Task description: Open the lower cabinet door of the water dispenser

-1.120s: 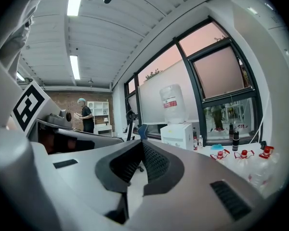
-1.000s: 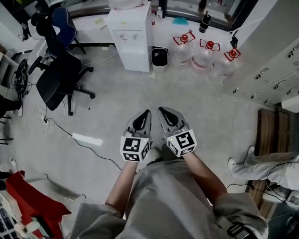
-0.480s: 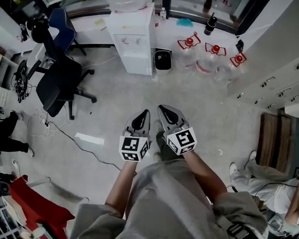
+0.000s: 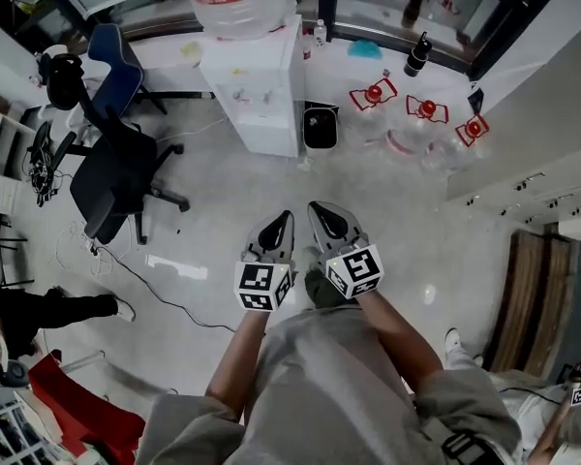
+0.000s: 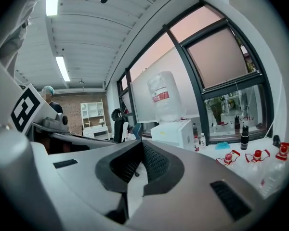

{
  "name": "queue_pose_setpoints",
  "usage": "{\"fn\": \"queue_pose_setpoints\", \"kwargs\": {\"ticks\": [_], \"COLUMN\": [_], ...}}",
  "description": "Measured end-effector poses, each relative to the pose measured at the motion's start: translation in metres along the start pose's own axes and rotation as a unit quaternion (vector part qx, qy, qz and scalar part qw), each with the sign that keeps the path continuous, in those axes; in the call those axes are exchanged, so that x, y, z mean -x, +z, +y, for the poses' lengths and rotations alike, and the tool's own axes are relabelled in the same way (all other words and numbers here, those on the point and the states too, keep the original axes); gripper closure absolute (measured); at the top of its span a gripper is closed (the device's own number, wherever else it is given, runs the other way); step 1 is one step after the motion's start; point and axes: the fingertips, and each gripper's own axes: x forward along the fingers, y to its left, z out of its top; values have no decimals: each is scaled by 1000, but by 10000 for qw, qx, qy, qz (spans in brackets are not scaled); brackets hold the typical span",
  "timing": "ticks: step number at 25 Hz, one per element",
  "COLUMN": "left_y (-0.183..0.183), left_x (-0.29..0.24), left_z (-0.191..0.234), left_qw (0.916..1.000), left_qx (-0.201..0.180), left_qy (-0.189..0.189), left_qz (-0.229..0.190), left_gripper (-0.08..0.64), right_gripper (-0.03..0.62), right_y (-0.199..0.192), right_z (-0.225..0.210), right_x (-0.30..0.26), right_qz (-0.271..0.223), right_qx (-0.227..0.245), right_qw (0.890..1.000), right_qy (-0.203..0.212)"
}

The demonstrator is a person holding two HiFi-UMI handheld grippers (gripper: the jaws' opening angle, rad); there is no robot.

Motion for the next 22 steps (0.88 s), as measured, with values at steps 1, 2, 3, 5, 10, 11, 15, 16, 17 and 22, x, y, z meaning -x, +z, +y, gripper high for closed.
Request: {"fn": "queue_pose_setpoints", "kwargs": {"ticks": [1, 2, 3, 5, 10, 11, 15, 16, 17, 22], "left_y": [3, 6, 8, 11, 21, 23, 24, 24, 25, 29], "left_x": [-10, -19, -28, -44, -81, -88, -111, -117, -123, -151], "left_z": [3, 6, 10, 17, 39, 42, 53, 57, 60, 83], "left_qw": [10000, 10000, 10000, 9999, 9998, 9997, 9996, 9996, 9995, 9994], "left_qx": [4, 4, 1, -2, -10, -8, 0, -1, -3, -55], "left_qy": [3, 10, 20, 48, 143, 144, 110, 100, 91, 42], "left_qz": [15, 34, 58, 130, 164, 181, 263, 276, 287, 351], "left_gripper": [552, 552, 552, 552, 552, 552, 552, 552, 552, 552], "right_gripper": [583, 583, 583, 583, 583, 583, 583, 583, 583, 583], "right_y": [2, 3, 4, 4, 3, 4, 2, 2, 1, 1], "right_z": [-8, -15, -23, -37, -65, -70, -84, -88, -91, -108], "right_x": [-7, -14, -21, -35, -66, -72, -91, -96, -102, -129], "right_qz": [-1, 1, 3, 14, 72, 79, 95, 97, 99, 97], "right_qx": [-28, -58, -88, -148, -287, -314, -421, -439, -455, -494], "right_qw": [10000, 10000, 10000, 9999, 9995, 9994, 9991, 9990, 9989, 9987], "right_qy": [4, 11, 21, 43, 78, 74, 55, 52, 45, -52]}}
